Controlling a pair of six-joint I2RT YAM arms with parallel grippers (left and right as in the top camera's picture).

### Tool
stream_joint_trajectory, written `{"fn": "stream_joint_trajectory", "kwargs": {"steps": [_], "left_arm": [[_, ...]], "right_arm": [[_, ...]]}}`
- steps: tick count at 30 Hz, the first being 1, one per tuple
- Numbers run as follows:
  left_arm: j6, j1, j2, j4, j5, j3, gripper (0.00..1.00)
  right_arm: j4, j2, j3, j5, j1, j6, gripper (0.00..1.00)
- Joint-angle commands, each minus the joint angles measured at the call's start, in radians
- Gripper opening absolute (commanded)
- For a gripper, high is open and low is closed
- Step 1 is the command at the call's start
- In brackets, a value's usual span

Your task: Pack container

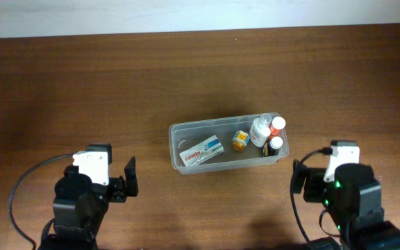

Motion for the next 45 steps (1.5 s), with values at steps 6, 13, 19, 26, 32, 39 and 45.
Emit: {"fn": "stream_joint_trajectory", "kwargs": {"steps": [6,13,19,26,32,39,45], "left_arm": [[-0.01,0.0,-0.002,-0.068,-0.007,-0.008,0.99],[-0.009,0.0,-0.002,-0.083,-0.007,-0.008,1.0],[-0.01,0.0,-0.002,-0.084,-0.007,-0.008,0.99],[-0.01,0.0,-0.002,-0.088,-0.007,-0.008,0.99],[-0.009,0.0,-0.002,-0.09,-0.007,-0.008,0.99],[-0.009,0.0,-0.002,-0.091,-0.007,-0.008,0.99],[-0.009,0.0,-0.002,-0.098,-0.007,-0.008,0.99]], "right_arm": [[-0.04,-0.013,-0.019,0.028,0.008,0.017,0.98],[-0.058,-0.029,-0.019,0.029,0.006,0.015,0.98],[0.187,-0.28,-0.196,-0.061,-0.094,-0.17,0.98],[0.511,-0.552,-0.528,-0.078,-0.112,-0.179,0.98],[0.862,-0.555,-0.747,-0.071,-0.124,-0.177,0.98],[0.911,-0.552,-0.799,-0.09,-0.13,-0.172,0.98],[0.911,-0.552,-0.799,-0.09,-0.13,-0.172,0.98]]}}
